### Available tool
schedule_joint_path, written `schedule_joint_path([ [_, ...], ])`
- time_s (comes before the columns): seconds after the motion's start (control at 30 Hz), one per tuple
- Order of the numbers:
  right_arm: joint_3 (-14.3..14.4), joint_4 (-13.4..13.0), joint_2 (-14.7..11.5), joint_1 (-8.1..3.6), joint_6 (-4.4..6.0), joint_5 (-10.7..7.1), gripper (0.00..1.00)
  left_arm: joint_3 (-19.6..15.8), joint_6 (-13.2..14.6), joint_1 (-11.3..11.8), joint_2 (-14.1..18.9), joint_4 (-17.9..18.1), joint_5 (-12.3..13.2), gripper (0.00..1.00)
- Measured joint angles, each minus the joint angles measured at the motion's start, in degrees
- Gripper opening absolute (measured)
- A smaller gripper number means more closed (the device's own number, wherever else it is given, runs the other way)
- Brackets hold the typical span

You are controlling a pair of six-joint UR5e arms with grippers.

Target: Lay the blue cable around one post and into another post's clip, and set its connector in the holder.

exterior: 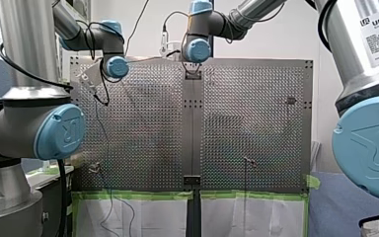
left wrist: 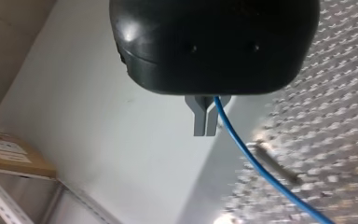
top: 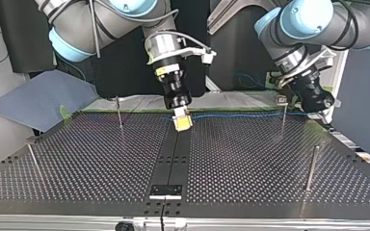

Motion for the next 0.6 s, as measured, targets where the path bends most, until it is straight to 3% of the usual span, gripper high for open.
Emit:
schedule_joint_path([
  [0.23,-3.6,1.1,1.8,0.05,0.02,-0.15,0.0,3.6,1.2,3.6,3.0,-3.6,2.9,0.0],
  [0.6,-9.0,2.0,5.0,0.03,0.01,-0.94,0.0,9.0,2.3,9.0,0.5,-7.5,8.2,0.0],
])
